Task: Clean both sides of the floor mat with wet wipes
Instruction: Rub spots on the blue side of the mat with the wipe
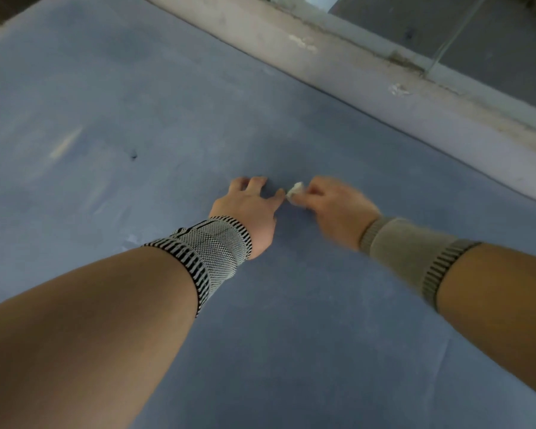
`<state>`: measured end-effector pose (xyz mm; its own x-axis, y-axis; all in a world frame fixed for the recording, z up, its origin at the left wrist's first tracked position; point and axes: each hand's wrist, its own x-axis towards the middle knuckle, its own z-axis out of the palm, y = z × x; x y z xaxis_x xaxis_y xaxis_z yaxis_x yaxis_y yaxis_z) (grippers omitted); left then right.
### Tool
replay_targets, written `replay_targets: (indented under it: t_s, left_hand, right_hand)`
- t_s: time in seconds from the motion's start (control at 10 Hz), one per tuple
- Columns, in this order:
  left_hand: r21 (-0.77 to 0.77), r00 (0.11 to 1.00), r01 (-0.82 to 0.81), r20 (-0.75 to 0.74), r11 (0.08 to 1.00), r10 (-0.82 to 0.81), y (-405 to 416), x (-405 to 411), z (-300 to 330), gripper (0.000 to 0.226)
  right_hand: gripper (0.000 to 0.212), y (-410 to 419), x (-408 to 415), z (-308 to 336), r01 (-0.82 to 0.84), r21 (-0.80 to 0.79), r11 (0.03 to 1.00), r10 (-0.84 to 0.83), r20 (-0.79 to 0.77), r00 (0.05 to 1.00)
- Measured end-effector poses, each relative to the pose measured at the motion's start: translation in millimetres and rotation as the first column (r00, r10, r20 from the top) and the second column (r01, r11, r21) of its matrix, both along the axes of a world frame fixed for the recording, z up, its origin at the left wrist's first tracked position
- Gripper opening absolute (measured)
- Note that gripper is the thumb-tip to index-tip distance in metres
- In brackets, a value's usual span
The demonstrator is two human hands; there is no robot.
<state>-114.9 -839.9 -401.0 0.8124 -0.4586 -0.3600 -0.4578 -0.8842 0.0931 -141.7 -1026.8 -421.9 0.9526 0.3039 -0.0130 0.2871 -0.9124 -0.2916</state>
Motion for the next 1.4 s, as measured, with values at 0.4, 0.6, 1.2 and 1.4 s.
replay_targets:
  t_s: [0.4,0.6,1.2,1.4]
  left_hand:
    - [-0.03,1.0,-0.001,0.015,1.0,0.001,3,-2,-4,0.054]
    - [-0.111,1.0,-0.021,-0.002,0.994,0.021,5,-2,-5,0.058]
    - [0.231,0.96,-0.005,-0.272,0.973,0.07,61,-18,21,0.132]
    - [0.183,0.948,-0.073,-0.291,0.98,0.125,60,-23,20,0.13]
  right_hand:
    - [0.05,-9,76,4,0.297,-0.058,0.953,-0.299,-0.021,0.954]
    - [0.04,31,43,-3,-0.012,-0.037,0.999,0.011,-0.016,1.0]
    - [0.017,85,-8,-10,0.038,0.121,0.992,-0.036,-0.019,0.999]
    - [0.042,59,28,2,0.551,-0.037,0.834,-0.551,-0.01,0.834]
